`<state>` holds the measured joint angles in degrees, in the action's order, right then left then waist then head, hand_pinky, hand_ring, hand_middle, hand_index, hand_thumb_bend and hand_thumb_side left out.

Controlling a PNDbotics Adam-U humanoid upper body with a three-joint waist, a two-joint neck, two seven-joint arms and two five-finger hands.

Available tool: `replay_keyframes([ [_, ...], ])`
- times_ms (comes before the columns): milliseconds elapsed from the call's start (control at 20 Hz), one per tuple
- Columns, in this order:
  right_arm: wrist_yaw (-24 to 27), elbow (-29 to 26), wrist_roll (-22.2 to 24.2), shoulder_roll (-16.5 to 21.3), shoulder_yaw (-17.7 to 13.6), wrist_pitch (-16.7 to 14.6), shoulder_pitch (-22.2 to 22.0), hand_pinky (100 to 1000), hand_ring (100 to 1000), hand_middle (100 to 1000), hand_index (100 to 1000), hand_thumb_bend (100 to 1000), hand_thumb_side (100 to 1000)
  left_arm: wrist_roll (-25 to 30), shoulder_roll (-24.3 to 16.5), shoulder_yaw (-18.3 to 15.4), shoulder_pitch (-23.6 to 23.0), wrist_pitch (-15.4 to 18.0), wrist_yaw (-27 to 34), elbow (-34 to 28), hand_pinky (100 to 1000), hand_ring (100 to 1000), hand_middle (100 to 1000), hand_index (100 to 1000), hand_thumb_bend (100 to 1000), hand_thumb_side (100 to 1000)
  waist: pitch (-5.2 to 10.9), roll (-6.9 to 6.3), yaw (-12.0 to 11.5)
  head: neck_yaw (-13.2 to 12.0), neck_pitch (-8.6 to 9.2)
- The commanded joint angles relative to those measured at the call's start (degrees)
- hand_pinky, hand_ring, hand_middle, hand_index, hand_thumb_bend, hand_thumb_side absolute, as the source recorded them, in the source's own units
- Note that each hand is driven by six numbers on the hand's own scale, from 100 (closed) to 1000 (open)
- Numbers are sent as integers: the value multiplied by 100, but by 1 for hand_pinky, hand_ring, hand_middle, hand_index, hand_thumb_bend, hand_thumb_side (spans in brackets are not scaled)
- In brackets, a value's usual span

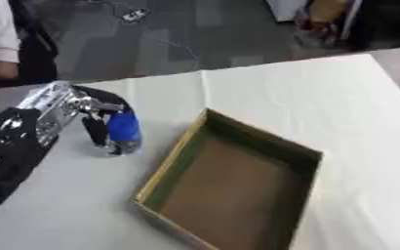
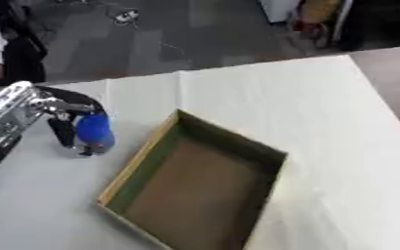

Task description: Pick up objects on the table and place them in the box.

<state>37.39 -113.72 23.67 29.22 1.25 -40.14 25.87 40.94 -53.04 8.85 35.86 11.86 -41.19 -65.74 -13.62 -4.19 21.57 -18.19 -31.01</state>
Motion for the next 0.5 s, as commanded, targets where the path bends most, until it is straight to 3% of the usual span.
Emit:
replay_keyframes([
  [50,17,-87,1110,85,-29,-1085,87,100,408,411,322,100,776,-169,-109,-43,37,20,2,-20,352,549,765,805,476,245,79,28,3,-60,57],
  [300,26,-87,1119,85,-27,-1085,89,100,408,411,321,100,775,-422,-89,-41,27,32,71,9,237,446,622,723,355,344,80,30,1,-64,56],
  [450,31,-87,1124,89,-27,-1084,90,100,408,411,321,100,775,-619,-82,-41,22,17,130,12,120,337,522,674,191,447,82,30,-1,-69,58],
  [500,33,-87,1126,90,-27,-1084,90,100,408,411,321,100,775,-689,-78,-41,20,13,152,11,100,297,486,655,100,530,83,30,-2,-69,58],
])
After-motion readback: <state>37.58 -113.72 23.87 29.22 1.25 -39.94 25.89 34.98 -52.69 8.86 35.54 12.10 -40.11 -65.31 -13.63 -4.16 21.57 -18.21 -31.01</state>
